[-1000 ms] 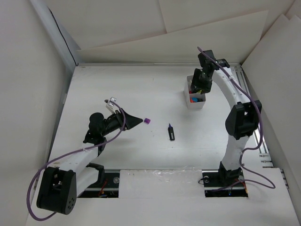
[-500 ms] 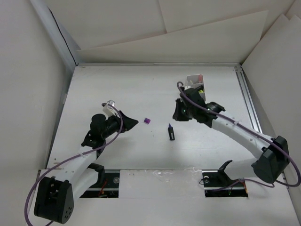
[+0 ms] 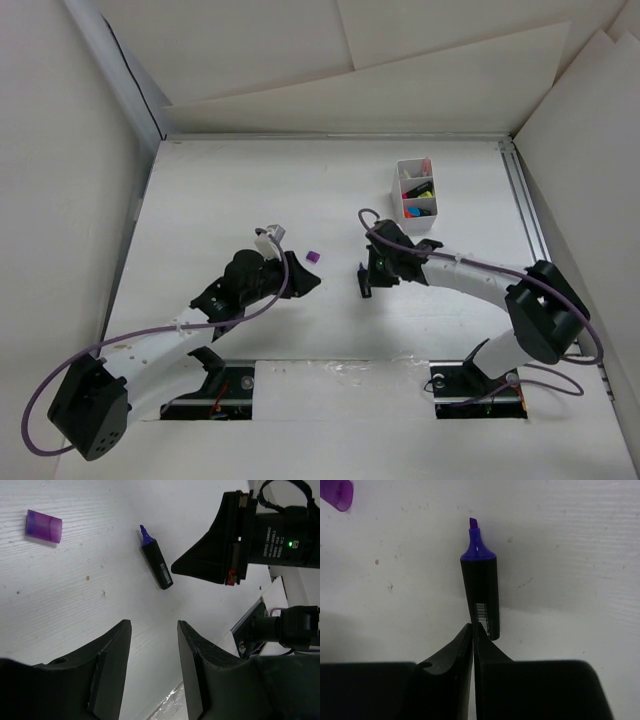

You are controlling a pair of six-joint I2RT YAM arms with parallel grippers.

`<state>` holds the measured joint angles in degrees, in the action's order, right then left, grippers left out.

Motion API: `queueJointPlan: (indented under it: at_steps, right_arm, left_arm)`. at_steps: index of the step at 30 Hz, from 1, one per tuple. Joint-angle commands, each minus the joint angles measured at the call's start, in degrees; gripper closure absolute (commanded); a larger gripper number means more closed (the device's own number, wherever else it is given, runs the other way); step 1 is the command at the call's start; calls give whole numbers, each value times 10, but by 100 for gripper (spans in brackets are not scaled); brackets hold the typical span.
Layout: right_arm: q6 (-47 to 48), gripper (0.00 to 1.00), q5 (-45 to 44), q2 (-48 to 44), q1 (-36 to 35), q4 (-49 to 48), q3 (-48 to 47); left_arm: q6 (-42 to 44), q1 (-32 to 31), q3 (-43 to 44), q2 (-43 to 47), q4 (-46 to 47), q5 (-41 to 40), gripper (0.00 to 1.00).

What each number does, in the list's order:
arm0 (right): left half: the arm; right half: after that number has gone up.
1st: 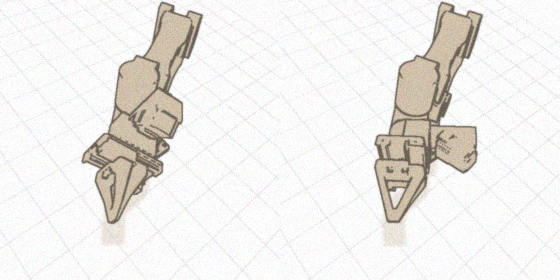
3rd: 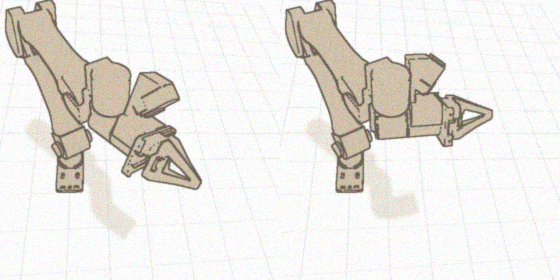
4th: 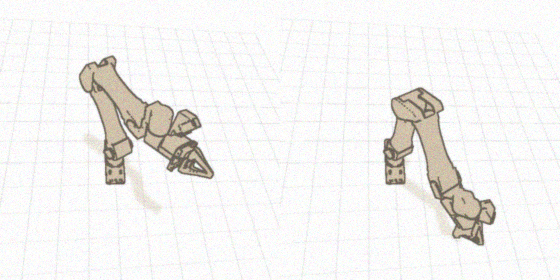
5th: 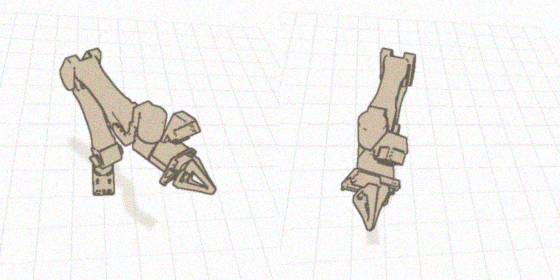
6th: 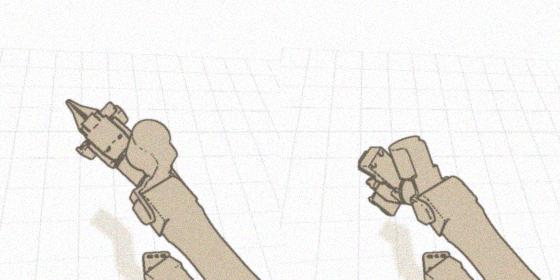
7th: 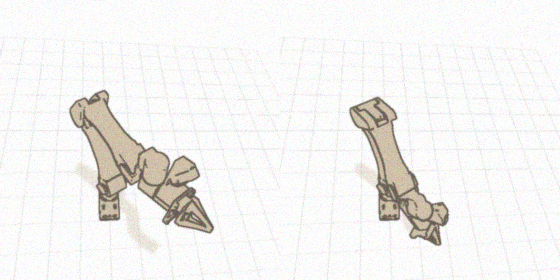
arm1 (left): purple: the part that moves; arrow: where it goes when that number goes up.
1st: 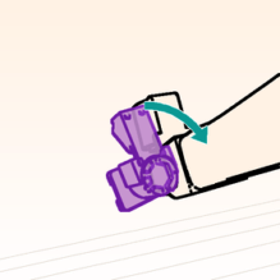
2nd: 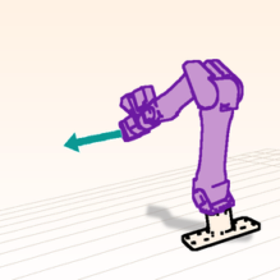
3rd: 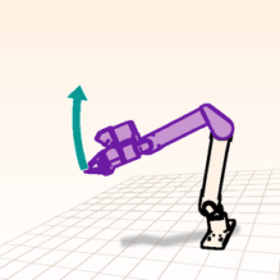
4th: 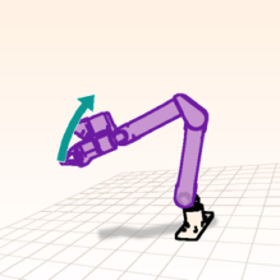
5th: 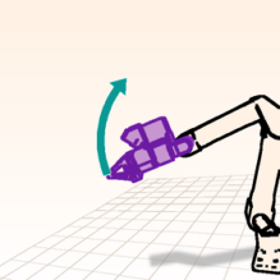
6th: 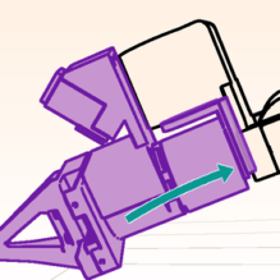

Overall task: Sort the stationery into containers
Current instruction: Pick up the pen from the center of the board.

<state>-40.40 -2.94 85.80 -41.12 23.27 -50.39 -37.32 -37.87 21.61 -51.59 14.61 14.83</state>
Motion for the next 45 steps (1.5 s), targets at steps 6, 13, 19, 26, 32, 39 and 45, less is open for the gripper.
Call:
queueJointPlan:
  at_steps: [6, 13, 19, 26, 32, 39, 45]
  right_arm:
    - [-77, 100, -90, -3, -18, -49, 38]
    - [-113, 100, -103, 3, -36, -78, 69]
    - [-118, 100, -2, 64, -84, -162, 56]
    - [-96, 100, -21, 80, -126, -149, -23]
    - [-51, 90, -102, -6, -126, -58, -30]
    - [-19, 99, -96, 12, -79, 0, -34]
    - [-6, 100, -34, 63, -79, -46, -22]
  left_arm:
    - [-3, -2, 2, 2, 0, -16, 62]
    - [2, -2, 7, -28, 6, -6, 62]
    - [15, -2, 18, -33, -20, -25, 56]
    - [27, -2, 23, -28, -39, -44, 52]
    - [21, -2, 17, -54, -8, -19, 55]
    - [15, -2, 17, -80, 12, 2, 59]
    - [15, -2, 17, -50, 12, -4, 59]
